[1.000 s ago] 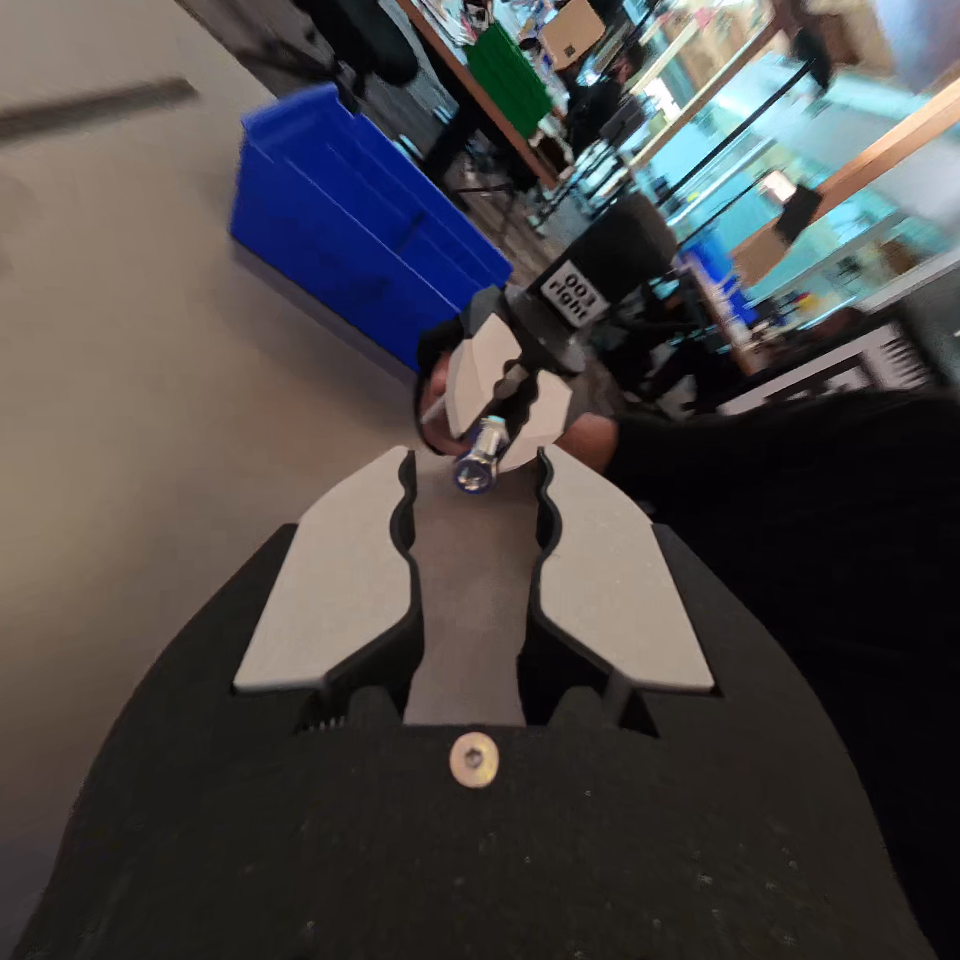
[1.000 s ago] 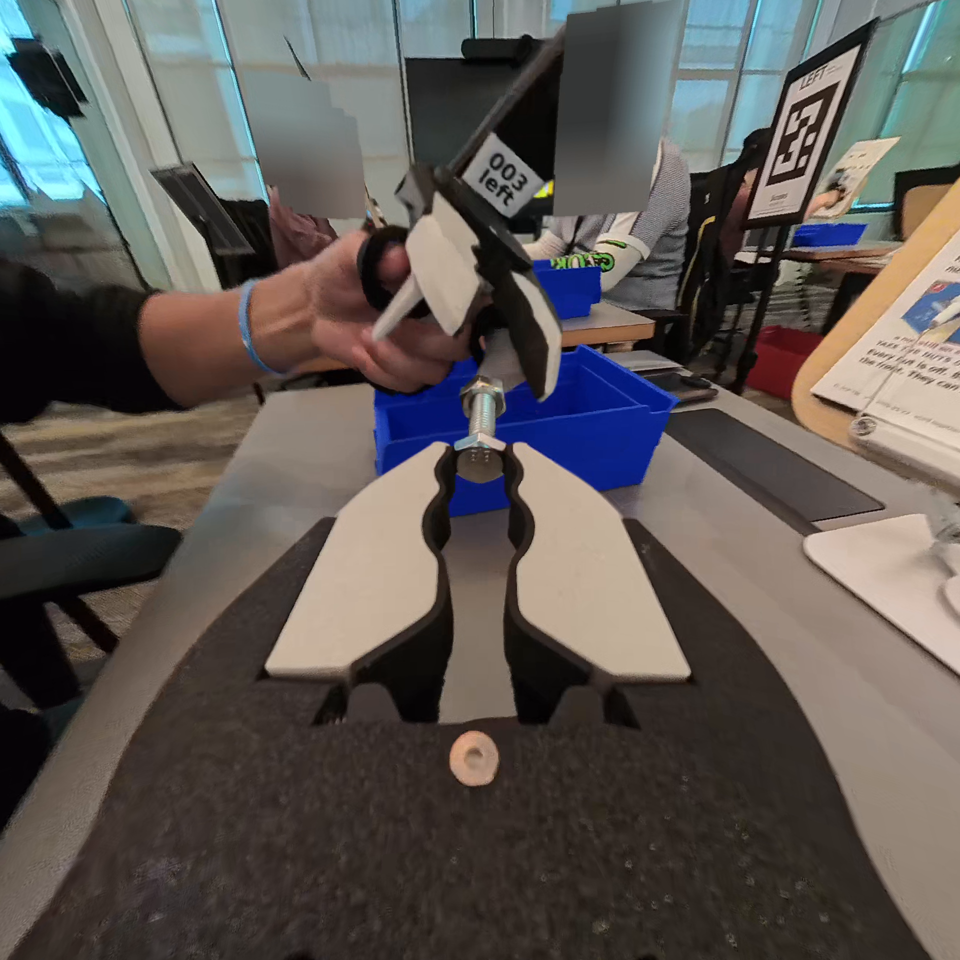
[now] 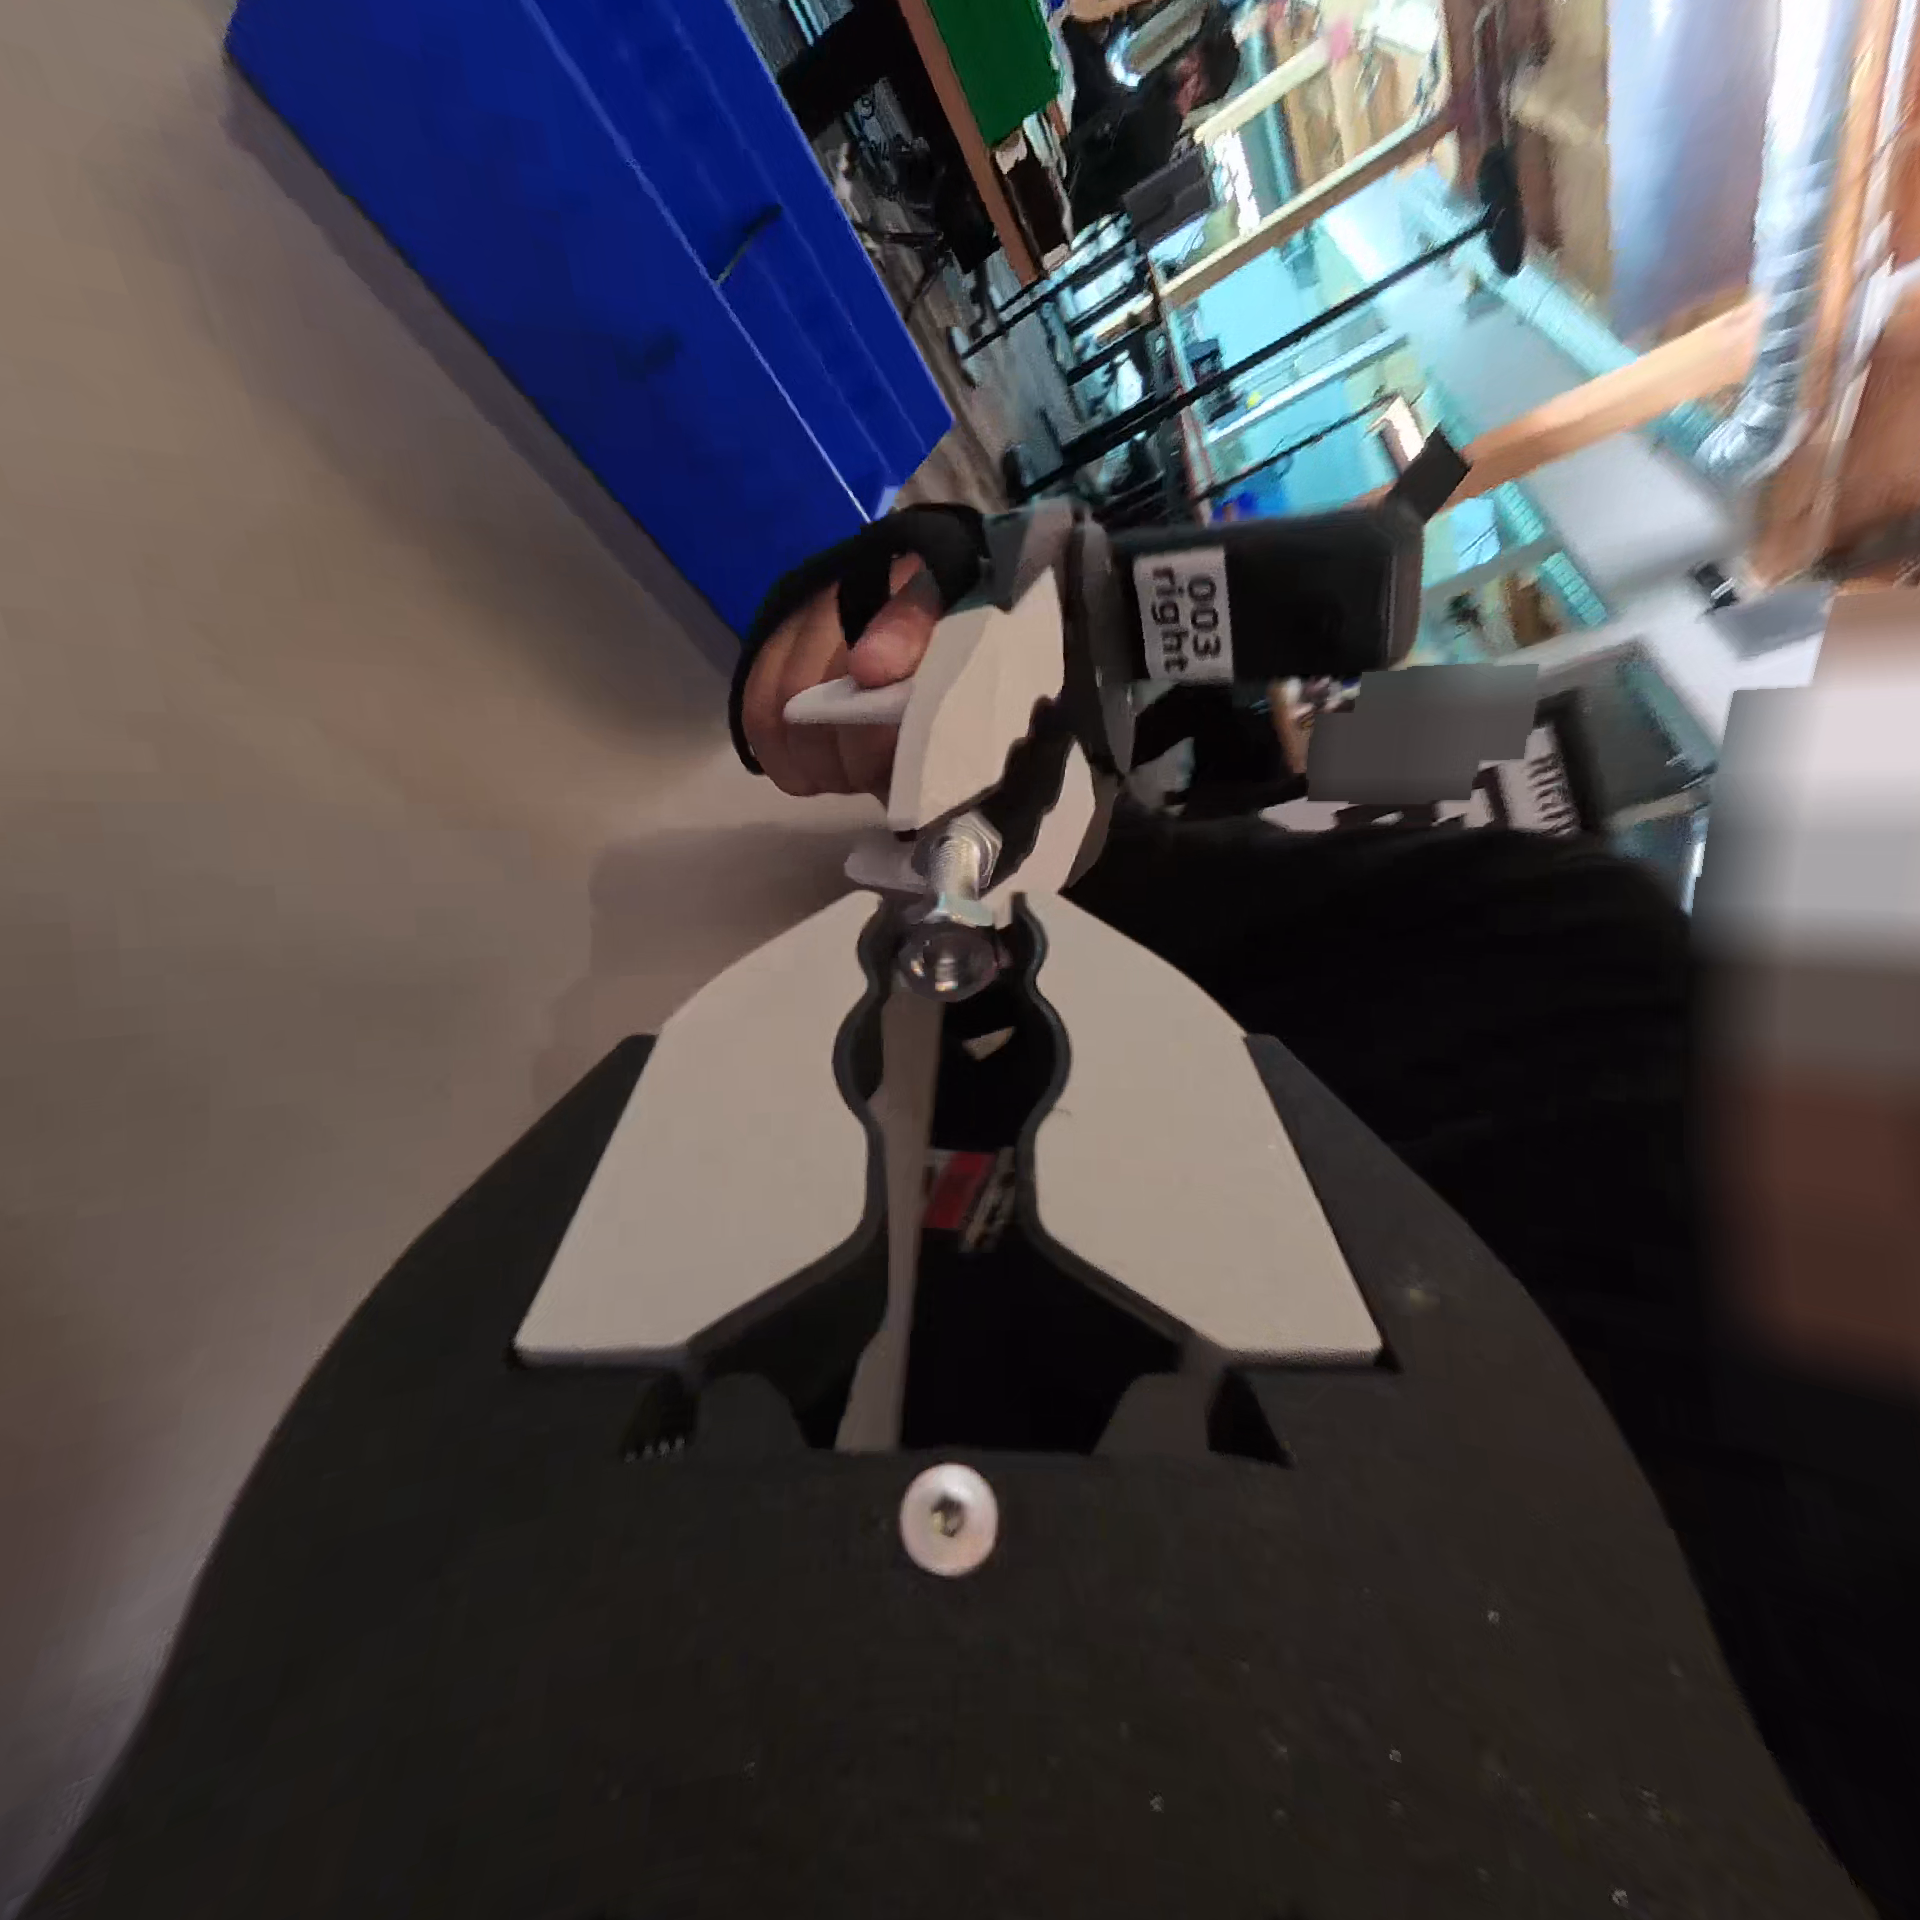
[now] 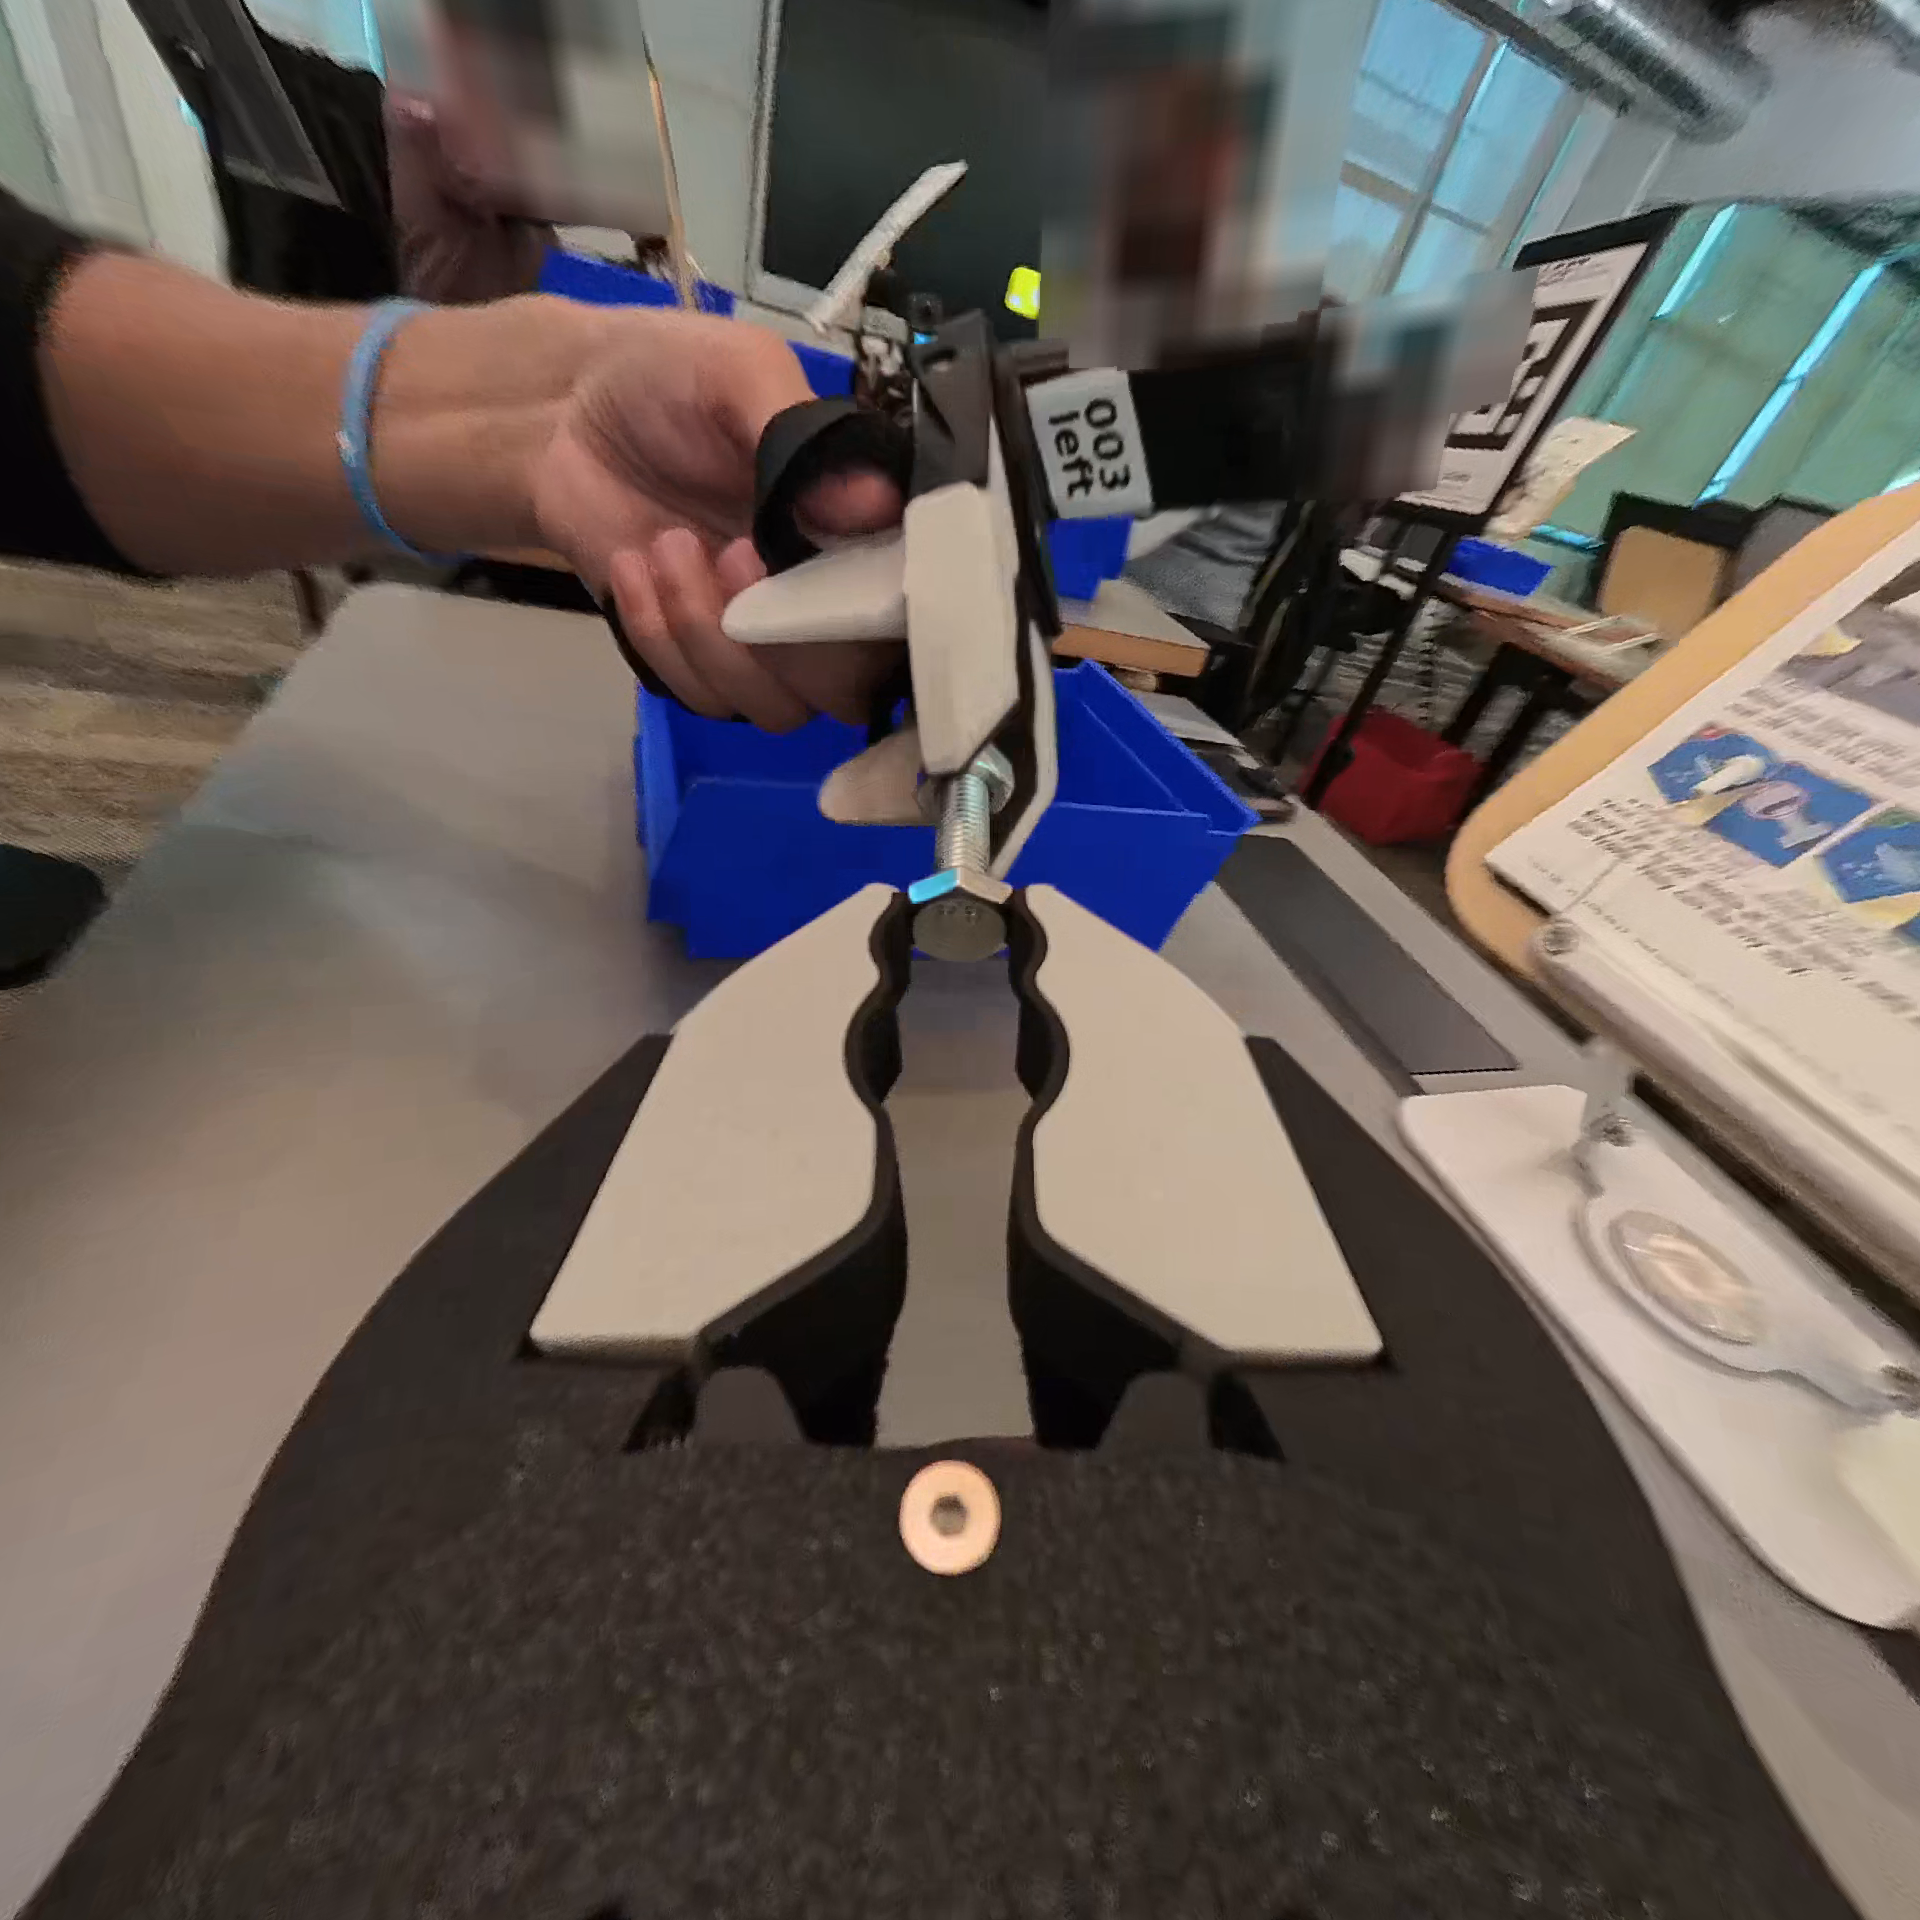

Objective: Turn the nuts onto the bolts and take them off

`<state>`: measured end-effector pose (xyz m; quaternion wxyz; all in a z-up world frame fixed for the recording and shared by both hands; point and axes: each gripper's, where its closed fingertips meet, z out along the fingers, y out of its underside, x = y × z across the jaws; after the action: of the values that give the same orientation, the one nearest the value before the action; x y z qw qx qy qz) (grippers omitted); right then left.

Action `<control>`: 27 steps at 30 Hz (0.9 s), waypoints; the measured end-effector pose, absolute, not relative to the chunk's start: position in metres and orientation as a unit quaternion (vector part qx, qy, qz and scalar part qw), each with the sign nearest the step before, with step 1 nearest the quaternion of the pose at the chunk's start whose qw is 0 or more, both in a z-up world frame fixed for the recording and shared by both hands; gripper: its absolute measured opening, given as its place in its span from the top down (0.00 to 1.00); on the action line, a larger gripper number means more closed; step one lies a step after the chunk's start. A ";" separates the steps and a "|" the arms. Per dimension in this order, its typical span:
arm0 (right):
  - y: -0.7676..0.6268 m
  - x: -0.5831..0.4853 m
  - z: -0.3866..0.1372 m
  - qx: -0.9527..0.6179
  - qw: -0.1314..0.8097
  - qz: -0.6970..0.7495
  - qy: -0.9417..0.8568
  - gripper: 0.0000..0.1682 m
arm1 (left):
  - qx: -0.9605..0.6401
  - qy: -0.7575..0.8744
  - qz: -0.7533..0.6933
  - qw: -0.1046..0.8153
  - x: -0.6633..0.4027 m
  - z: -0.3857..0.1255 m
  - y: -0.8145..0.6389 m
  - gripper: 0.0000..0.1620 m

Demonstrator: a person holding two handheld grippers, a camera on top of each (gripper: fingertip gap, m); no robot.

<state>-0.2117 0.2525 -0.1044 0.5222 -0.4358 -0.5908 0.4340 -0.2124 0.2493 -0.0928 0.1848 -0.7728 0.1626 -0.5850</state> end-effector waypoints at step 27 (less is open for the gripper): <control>0.254 -0.212 -0.105 -0.449 0.469 0.513 -0.561 0.90 | -0.801 0.204 -0.508 0.243 -0.222 -0.097 0.249 0.89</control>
<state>-0.2115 0.2536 -0.1050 0.4689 -0.4490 -0.5614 0.5132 -0.2221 0.2487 -0.0971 0.2428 -0.8011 0.2035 -0.5078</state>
